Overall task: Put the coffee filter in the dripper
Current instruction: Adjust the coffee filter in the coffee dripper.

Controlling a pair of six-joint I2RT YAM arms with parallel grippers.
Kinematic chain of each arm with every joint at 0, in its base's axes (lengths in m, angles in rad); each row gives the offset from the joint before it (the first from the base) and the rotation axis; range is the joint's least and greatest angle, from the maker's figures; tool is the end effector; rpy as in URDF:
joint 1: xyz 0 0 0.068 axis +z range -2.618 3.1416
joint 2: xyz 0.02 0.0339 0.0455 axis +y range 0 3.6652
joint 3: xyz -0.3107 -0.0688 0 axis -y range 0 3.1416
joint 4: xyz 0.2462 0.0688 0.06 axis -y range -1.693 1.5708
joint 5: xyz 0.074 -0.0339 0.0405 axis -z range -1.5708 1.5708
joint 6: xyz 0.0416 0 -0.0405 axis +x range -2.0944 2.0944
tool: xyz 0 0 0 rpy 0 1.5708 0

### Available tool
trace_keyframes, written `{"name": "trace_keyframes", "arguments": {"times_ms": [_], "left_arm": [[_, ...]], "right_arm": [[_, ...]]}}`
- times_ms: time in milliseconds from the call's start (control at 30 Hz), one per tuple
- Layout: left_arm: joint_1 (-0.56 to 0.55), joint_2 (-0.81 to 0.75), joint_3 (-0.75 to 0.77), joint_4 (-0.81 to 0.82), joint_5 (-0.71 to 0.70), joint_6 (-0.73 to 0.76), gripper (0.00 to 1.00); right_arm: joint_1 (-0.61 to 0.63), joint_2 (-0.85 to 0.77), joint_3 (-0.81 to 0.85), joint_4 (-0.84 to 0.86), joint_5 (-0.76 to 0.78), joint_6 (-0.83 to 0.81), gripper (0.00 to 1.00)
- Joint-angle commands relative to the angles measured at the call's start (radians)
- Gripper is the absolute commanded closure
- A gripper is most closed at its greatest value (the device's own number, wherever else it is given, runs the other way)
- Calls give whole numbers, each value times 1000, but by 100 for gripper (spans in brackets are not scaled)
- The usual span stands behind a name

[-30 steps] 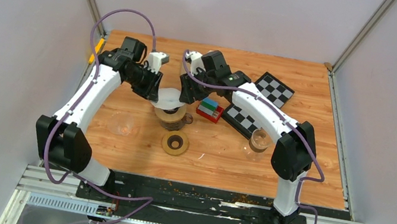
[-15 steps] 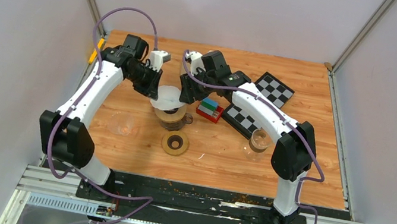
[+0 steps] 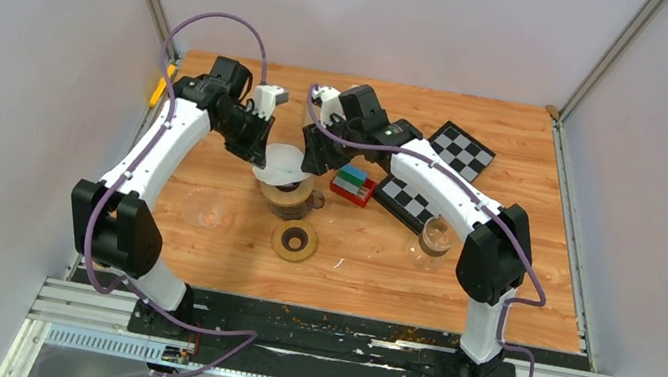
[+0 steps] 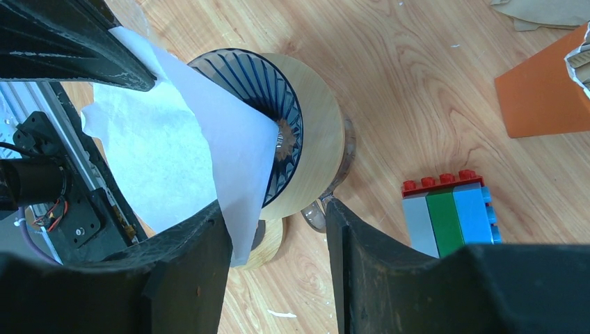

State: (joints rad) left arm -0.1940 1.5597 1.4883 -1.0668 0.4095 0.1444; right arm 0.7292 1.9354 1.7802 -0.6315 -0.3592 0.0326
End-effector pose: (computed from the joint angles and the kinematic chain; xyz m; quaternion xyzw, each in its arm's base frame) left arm 0.3044 -0.0767 0.3646 0.2040 0.9353 -0.2037 0.2051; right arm 0.3356 0.3194 0.3450 -0.3745 0.8314 0.2930 0.2876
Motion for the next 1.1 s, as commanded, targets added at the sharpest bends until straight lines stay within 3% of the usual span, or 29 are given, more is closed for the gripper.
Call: {"name": "trace_keyframes", "arguments": {"times_ms": [0,67,167,400,1067], "left_arm": [[5,-2,44,-7,9,6,100],[5,2,48,-8,7,7,98],[5,10,50,-6,-2,11,85],[4,31,46,9,-19,21,74],[4,85,-44,95,-17,24,70]], "right_arm": [[-4,-22,31,32,-14,8,50],[-4,-19,32,32,-11,7,50],[-3,-9,40,29,-5,8,50],[-3,22,55,21,4,6,50],[-2,95,63,20,14,2,51]]}}
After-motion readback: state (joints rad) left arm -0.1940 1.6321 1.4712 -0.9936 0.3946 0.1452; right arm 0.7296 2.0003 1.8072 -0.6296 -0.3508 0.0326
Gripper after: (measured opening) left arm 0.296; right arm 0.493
